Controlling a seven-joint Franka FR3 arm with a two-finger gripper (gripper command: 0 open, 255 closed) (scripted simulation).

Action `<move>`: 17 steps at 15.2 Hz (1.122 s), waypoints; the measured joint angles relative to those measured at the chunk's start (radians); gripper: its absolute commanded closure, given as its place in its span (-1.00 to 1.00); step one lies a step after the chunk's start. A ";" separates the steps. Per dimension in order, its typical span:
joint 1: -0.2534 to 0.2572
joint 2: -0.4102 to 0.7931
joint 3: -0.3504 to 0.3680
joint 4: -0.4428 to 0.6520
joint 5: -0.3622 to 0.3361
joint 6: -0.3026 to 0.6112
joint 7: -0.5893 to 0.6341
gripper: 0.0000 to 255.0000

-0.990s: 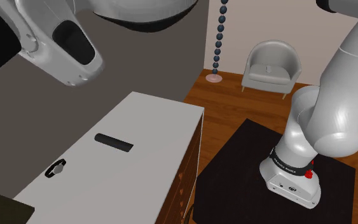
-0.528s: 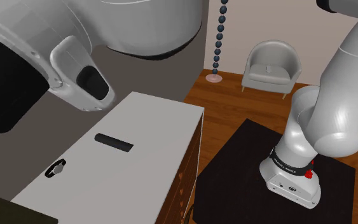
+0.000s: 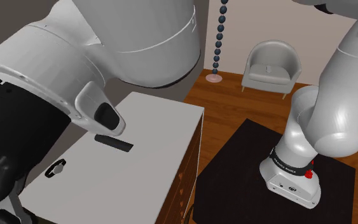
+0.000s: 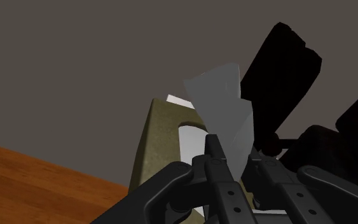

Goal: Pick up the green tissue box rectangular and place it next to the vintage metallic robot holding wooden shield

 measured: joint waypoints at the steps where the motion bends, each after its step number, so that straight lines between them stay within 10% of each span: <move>1: 0.000 0.001 0.000 -0.009 0.009 0.002 -0.013 1.00; 17: 0.010 0.071 0.011 -0.110 0.135 0.052 -0.233 1.00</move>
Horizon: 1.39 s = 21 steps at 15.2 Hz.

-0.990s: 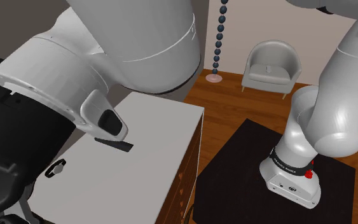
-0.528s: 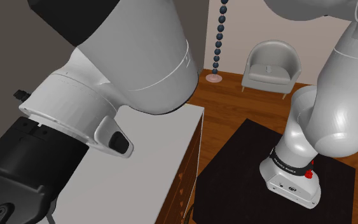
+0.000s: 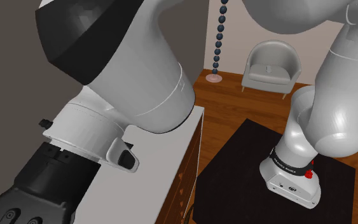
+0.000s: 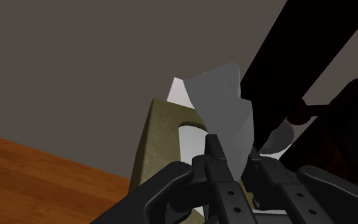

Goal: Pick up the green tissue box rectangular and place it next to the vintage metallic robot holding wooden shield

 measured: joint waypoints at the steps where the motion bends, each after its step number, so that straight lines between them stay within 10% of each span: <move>1: 0.001 0.006 0.001 -0.005 0.009 0.004 -0.015 1.00; 21: 0.018 0.167 0.006 -0.060 0.150 0.055 -0.302 1.00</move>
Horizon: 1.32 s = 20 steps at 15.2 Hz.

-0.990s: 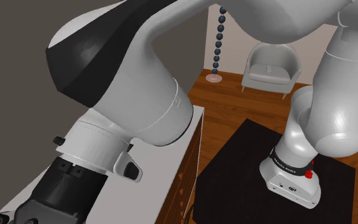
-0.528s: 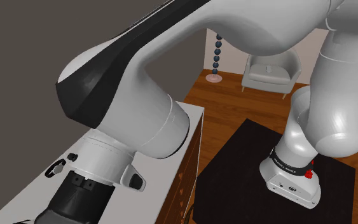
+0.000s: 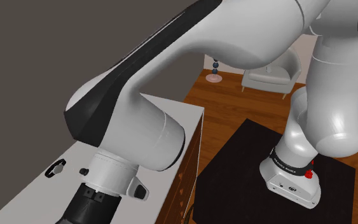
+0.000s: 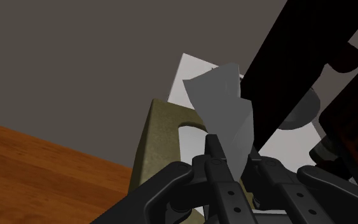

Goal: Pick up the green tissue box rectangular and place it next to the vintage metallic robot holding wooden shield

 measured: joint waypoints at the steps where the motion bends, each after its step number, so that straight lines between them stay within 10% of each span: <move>1: -0.001 0.005 0.000 -0.006 0.008 -0.001 -0.015 1.00; 20: 0.023 0.203 -0.024 0.010 0.110 0.020 -0.270 1.00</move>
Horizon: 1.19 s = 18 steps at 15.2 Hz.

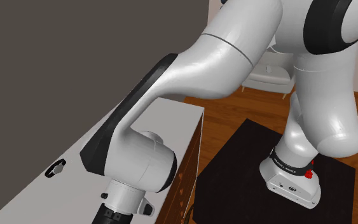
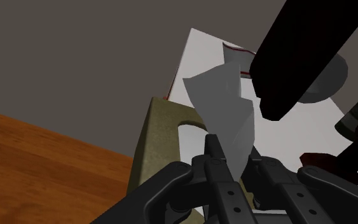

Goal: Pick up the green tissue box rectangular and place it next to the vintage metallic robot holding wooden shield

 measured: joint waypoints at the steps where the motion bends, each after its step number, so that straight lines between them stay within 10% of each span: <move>1: 0.003 0.011 -0.002 0.007 0.002 0.003 -0.008 1.00; 7: 0.003 0.013 -0.004 0.004 0.008 0.002 -0.018 1.00; 8: 0.003 0.014 -0.004 0.006 0.007 0.002 -0.017 -1.00; 18: -0.057 -0.078 -0.007 -0.090 -0.012 -0.064 0.007 -1.00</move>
